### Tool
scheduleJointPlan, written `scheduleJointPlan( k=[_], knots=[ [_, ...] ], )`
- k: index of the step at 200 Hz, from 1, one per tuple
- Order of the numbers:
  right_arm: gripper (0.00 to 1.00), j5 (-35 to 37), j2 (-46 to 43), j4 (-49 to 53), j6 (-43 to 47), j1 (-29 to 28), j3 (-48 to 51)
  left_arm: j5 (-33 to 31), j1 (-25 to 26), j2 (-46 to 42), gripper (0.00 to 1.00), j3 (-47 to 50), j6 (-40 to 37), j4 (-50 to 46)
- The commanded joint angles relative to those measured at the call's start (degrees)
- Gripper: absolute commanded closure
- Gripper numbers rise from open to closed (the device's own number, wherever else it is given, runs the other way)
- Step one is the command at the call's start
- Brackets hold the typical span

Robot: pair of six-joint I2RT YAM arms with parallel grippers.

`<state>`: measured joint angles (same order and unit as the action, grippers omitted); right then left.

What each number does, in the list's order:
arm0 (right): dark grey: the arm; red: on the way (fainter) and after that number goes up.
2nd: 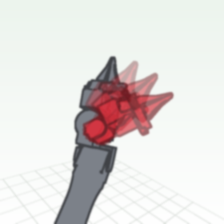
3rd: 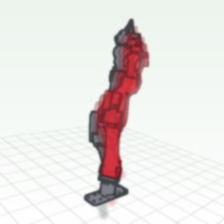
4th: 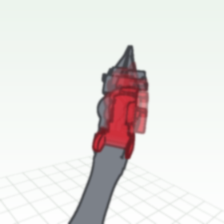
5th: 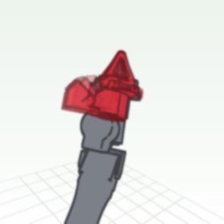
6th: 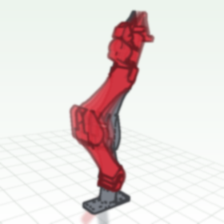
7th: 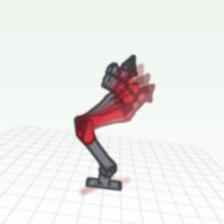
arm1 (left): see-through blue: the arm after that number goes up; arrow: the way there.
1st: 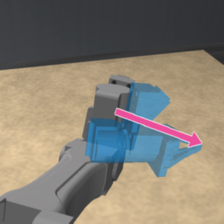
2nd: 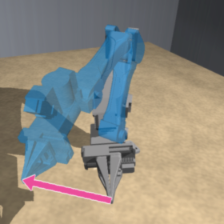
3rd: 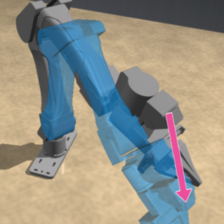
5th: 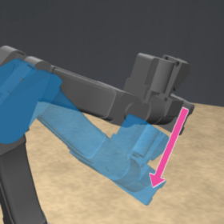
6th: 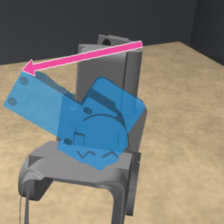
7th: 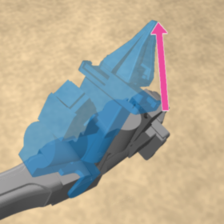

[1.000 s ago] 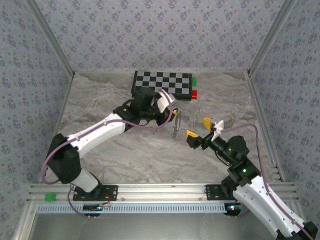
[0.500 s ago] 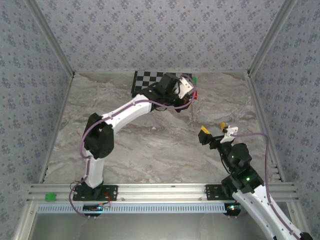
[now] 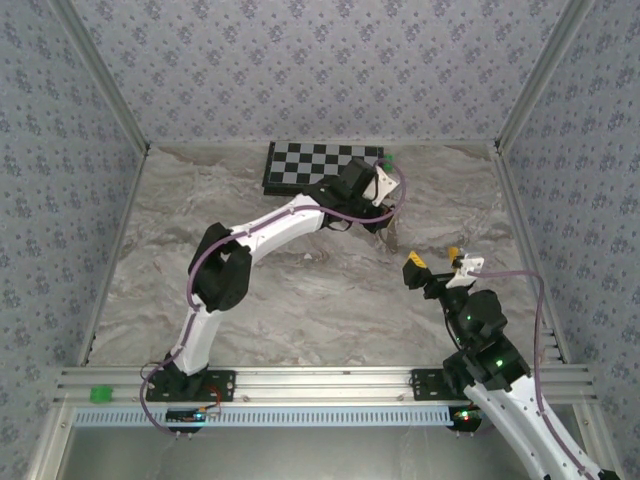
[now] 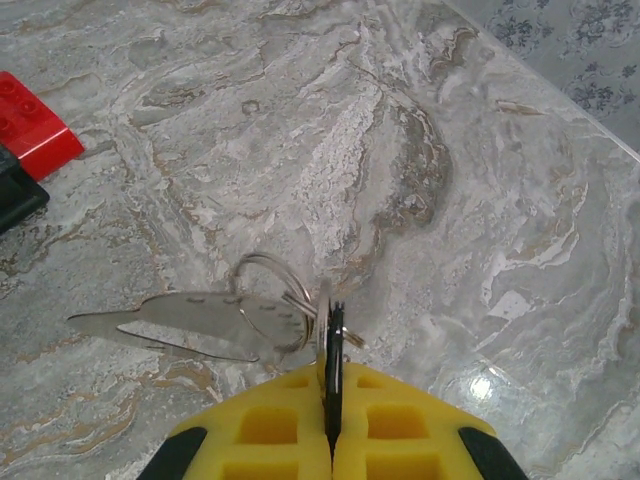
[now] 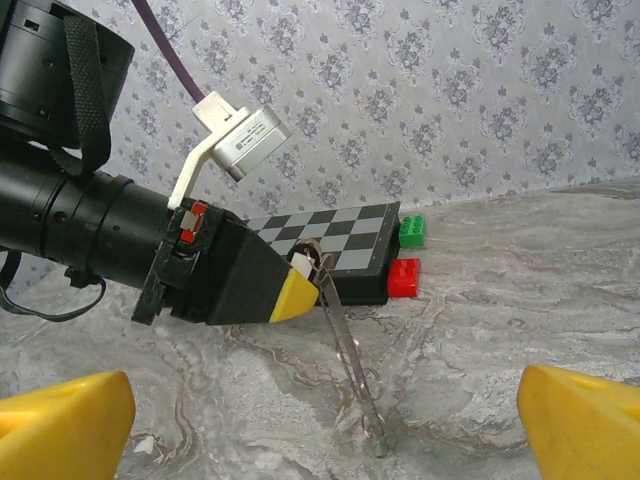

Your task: Put the keys on the keyring

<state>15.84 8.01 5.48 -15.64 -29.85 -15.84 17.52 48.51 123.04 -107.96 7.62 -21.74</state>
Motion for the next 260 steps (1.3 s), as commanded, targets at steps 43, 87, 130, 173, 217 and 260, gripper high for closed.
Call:
scheduleJointPlan(
  k=[43, 87, 130, 173, 217, 260],
  knots=[
    [0.0, 0.17, -0.72, -0.31, -0.49, 0.31, 0.8, 0.5, -0.39, -4.04, 1.0, 4.39, -0.73, 0.8],
    [0.0, -0.34, -0.67, -0.76, -0.55, 0.4, 1.23, 0.29, -1.32, -7.92, 1.0, 10.78, -4.39, -0.22],
    [0.0, -0.66, -0.61, -1.05, -0.63, 0.58, 1.49, -0.35, -2.35, -10.01, 1.0, 15.26, -6.54, -1.93],
    [0.0, -1.24, -0.55, -1.26, -0.71, 0.73, 1.67, -2.61, -3.04, -11.16, 1.0, 19.83, -8.06, -2.62],
    [0.0, -1.91, -0.19, -1.82, -0.86, 0.84, 1.74, -6.19, -3.51, -12.56, 1.0, 25.34, -8.14, -1.55],
    [0.0, -2.21, -0.03, -1.92, -0.93, 0.98, 1.99, -8.66, -3.64, -12.92, 1.0, 29.25, -8.32, -1.11]
  ],
)
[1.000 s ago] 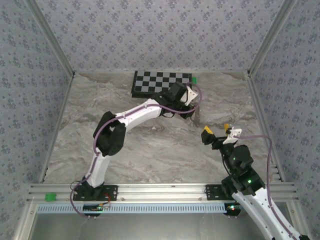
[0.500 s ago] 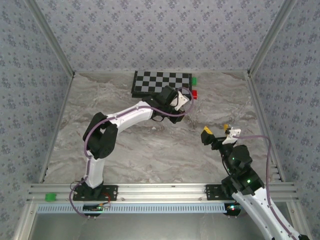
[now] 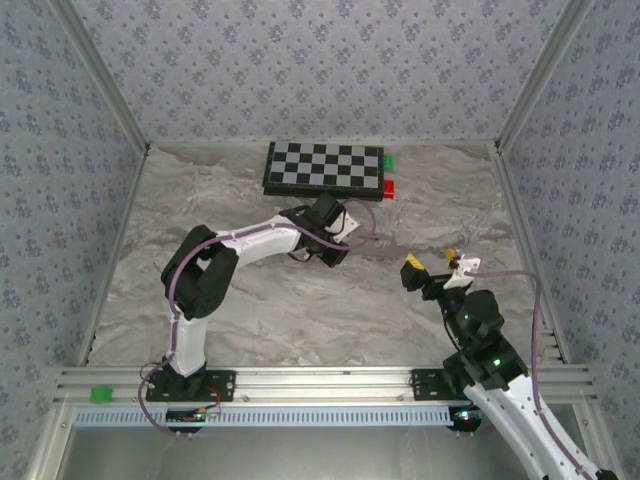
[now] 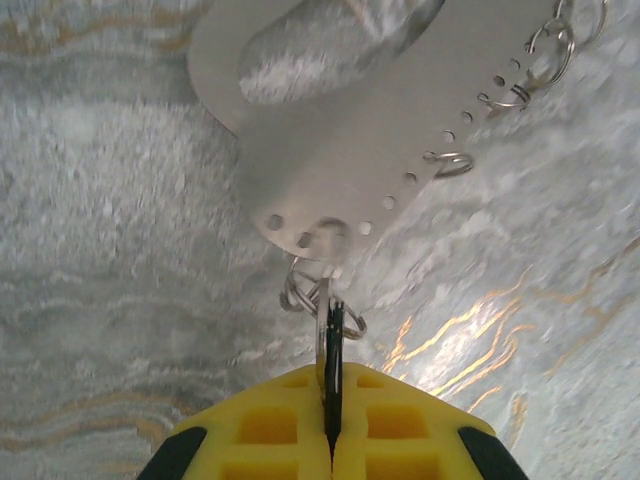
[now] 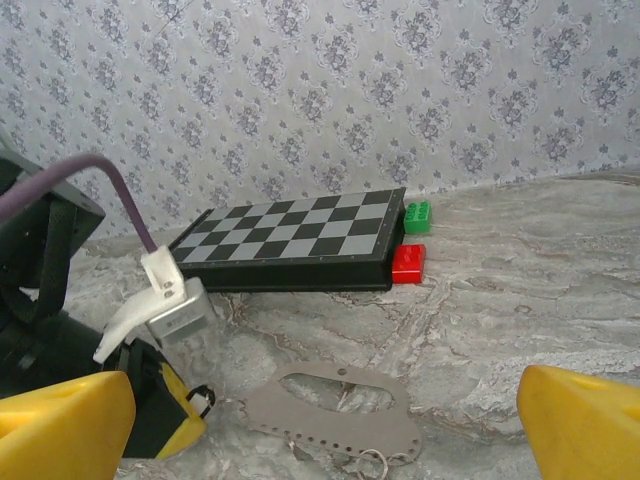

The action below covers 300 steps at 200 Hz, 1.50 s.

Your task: Put the keys on the keyring

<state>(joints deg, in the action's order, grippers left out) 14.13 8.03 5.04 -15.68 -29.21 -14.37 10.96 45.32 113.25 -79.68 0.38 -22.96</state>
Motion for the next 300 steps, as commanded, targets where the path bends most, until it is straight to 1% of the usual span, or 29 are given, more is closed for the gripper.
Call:
scheduleJointPlan(
  k=[1, 117, 197, 217, 239, 263, 285, 300],
  knots=[
    [0.0, -0.51, -0.04, -1.46, -0.91, 0.36, 0.55, -2.18, -0.43, -3.17, 1.0, 0.99, -1.09, 0.16],
    [0.0, -1.01, 0.27, -1.68, -1.37, 0.64, 0.86, -4.68, -1.73, -2.86, 0.99, 5.2, -2.2, -2.17],
    [0.0, -1.55, 0.67, -2.1, -1.46, 0.82, 0.92, -5.29, -1.99, -4.0, 0.95, 7.87, -1.09, -2.58],
    [0.0, -1.65, 0.67, -2.23, -1.5, 0.82, 0.91, -5.33, -2.04, -4.33, 0.87, 8.27, -0.98, -2.64],
    [0.0, -1.8, 0.67, -2.32, -1.49, 0.91, 0.92, -4.8, -2.05, -5.26, 0.77, 8.65, -0.57, -2.37],
    [0.0, -1.83, 0.67, -2.34, -1.52, 0.98, 0.85, -4.38, -2.08, -6.43, 0.73, 8.98, -0.38, -2.5],
    [0.0, -1.9, 0.67, -2.27, -1.43, 0.98, 0.81, -4.44, -2.05, -7.98, 0.72, 9.56, -0.25, -2.74],
    [0.0, -1.91, 0.67, -2.25, -1.38, 0.96, 0.76, -4.76, -2.01, -9.44, 0.68, 10.4, 0.01, -2.79]
  ],
)
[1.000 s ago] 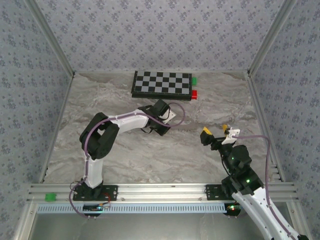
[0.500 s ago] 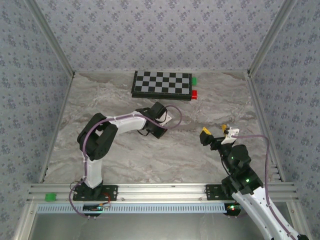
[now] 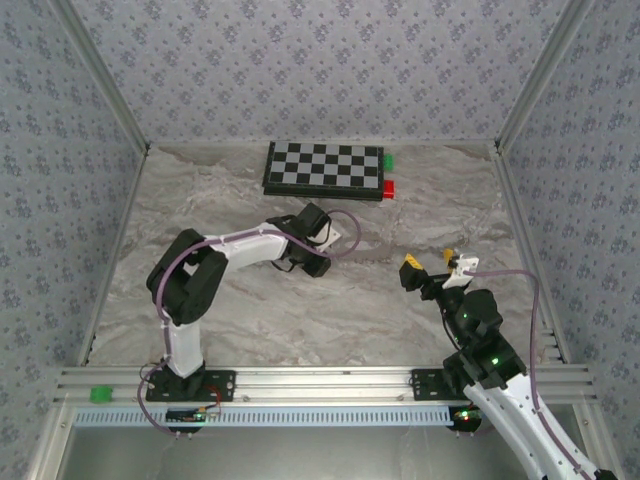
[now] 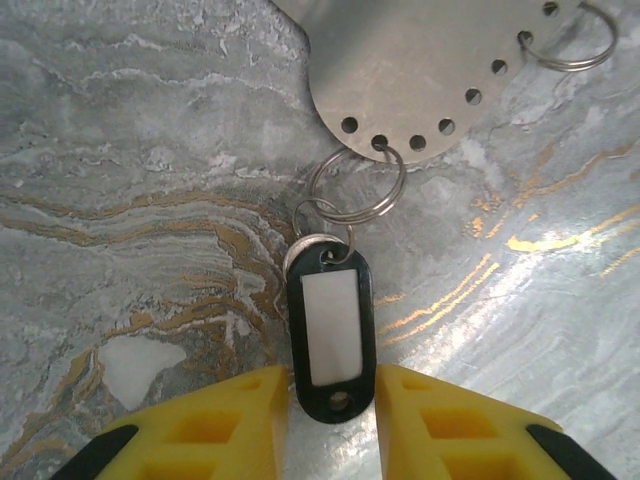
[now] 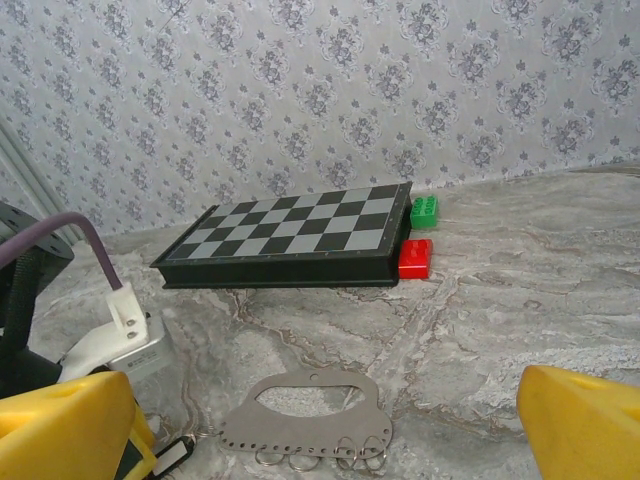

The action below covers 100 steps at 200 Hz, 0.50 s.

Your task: Put the keys on the keyring

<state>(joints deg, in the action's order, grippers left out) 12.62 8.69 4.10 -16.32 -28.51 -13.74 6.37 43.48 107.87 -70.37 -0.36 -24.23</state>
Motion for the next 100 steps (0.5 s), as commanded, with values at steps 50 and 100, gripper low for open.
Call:
scheduleJointPlan(
  k=[50, 100],
  knots=[
    [0.0, -1.0, 0.27, -2.16, -0.07, 0.33, 0.2, -0.86, -0.49, -14.46, 0.56, 7.7, 4.36, 3.44],
    [0.0, -1.85, 3.81, -6.34, 0.91, 0.42, 1.63, -8.73, -2.84, -30.93, 0.31, 15.88, 8.7, 9.8]
  ],
)
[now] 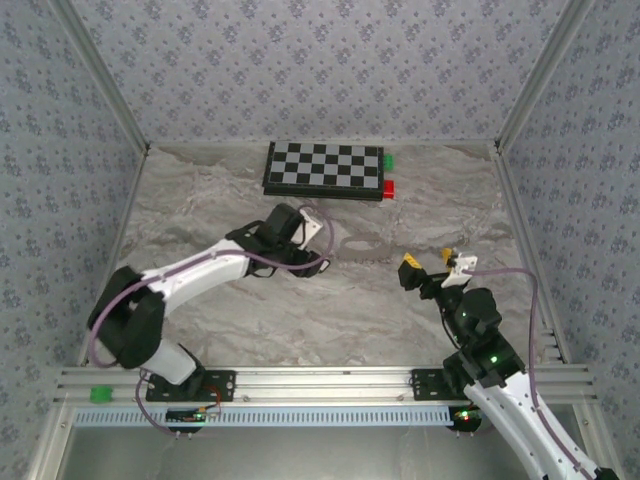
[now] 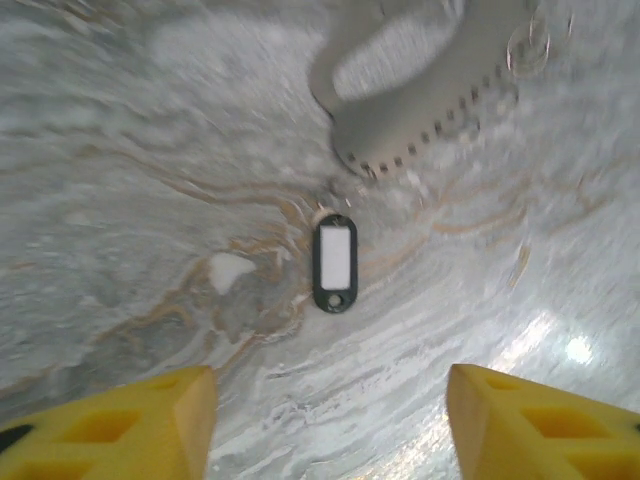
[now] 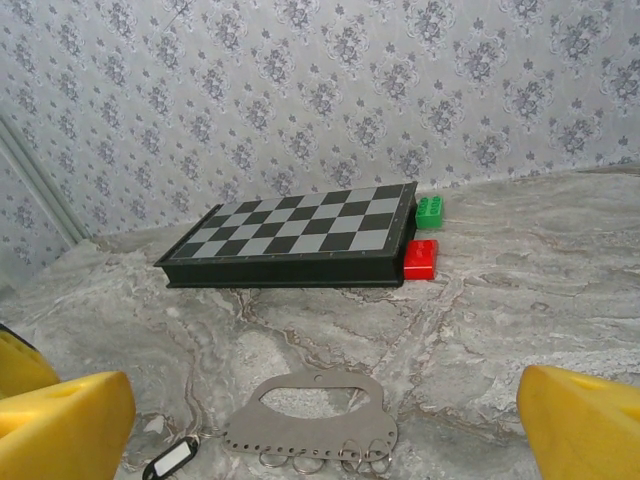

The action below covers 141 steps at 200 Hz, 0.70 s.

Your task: Put the keys on the keyring

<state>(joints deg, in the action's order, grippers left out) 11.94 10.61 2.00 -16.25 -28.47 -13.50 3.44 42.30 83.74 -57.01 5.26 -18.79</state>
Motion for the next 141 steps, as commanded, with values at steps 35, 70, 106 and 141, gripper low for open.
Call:
scheduleJointPlan(
  k=[35, 70, 106, 141],
  knots=[
    [0.0, 0.07, 8.11, -6.21, 1.35, 0.35, -0.05, -16.92, -4.04, -18.02, 0.15, 7.66, 6.96, 7.2],
    [0.0, 5.72, 11.82, -5.11, 2.45, 0.37, -2.05, -27.89, -5.87, -27.3, 0.0, 10.86, 11.35, 8.44],
    [0.0, 13.44, 16.93, -2.23, 3.47, 0.62, -4.47, -36.27, -8.61, -33.09, 0.0, 16.42, 11.87, 15.48],
    [0.0, 21.36, 25.76, -3.17, 6.55, 2.5, -6.0, -42.45, -14.09, -32.44, 0.0, 21.99, 10.38, 24.46]
  ],
)
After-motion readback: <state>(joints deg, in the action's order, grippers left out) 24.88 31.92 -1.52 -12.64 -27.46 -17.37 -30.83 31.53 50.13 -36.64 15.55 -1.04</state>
